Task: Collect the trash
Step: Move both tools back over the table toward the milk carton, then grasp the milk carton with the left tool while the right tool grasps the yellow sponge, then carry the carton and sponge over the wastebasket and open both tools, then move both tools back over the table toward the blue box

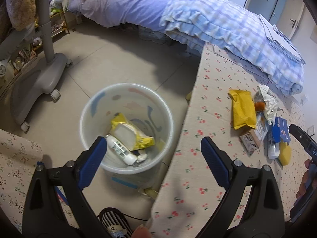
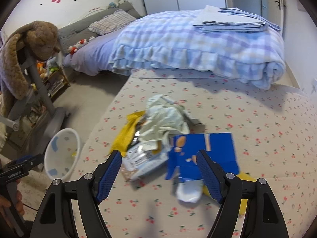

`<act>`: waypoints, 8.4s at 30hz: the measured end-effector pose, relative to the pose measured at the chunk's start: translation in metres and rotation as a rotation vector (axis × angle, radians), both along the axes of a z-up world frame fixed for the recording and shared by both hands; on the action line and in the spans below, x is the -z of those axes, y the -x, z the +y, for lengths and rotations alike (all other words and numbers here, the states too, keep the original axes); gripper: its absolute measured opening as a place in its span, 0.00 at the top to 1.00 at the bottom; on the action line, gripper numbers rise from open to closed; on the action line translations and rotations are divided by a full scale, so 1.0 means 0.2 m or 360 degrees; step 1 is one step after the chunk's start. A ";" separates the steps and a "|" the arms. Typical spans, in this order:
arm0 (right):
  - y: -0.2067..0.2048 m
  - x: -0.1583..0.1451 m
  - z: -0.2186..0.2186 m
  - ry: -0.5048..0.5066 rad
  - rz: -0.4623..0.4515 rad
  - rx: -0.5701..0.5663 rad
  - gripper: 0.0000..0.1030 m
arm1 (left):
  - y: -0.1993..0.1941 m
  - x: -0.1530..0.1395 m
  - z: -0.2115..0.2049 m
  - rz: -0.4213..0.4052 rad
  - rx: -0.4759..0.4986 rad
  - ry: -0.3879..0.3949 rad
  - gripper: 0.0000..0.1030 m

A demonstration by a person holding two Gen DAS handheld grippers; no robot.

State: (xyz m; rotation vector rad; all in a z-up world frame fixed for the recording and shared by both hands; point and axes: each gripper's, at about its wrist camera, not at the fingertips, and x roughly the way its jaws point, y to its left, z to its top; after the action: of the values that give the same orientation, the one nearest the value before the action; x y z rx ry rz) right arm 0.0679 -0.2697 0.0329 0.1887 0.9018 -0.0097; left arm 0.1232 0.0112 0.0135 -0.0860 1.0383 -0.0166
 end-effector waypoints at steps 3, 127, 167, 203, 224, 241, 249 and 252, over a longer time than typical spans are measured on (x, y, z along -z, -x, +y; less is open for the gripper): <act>0.01 0.01 -0.09 0.0014 0.0027 0.0064 0.23 | -0.01 0.00 -0.06 0.0003 0.0022 0.0004 0.07; 0.32 -0.15 -0.22 -0.0138 -0.0019 -0.0099 0.68 | 0.17 -0.03 -0.14 -0.0189 0.0391 0.0220 0.48; -0.17 0.09 0.83 -0.0163 0.0071 -0.0561 0.67 | 0.10 0.06 0.50 -0.0027 -0.0302 -0.0008 0.10; -0.12 0.02 0.80 0.0003 -0.0077 -0.0487 0.01 | 0.11 0.03 0.46 -0.0032 -0.0239 -0.0015 0.09; 0.00 0.02 0.19 0.0165 0.0011 -0.0188 0.00 | 0.09 0.03 0.17 -0.0022 -0.0085 -0.0039 0.01; -0.08 0.27 0.13 -0.0104 0.0395 0.0175 0.00 | 0.05 0.06 0.08 0.0025 -0.0057 -0.0020 0.01; -0.17 0.42 0.17 -0.0122 0.0486 0.0349 0.00 | 0.06 0.07 0.13 0.0033 -0.0075 -0.0016 0.01; -0.20 0.44 0.20 -0.0044 0.0481 0.0368 0.00 | 0.06 0.07 0.14 0.0039 -0.0078 -0.0016 0.01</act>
State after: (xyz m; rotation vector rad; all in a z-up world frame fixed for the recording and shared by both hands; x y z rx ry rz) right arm 0.1073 -0.2303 -0.0559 0.3225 1.1773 -0.2463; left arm 0.1109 0.0388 -0.0014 -0.1028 1.0605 0.0339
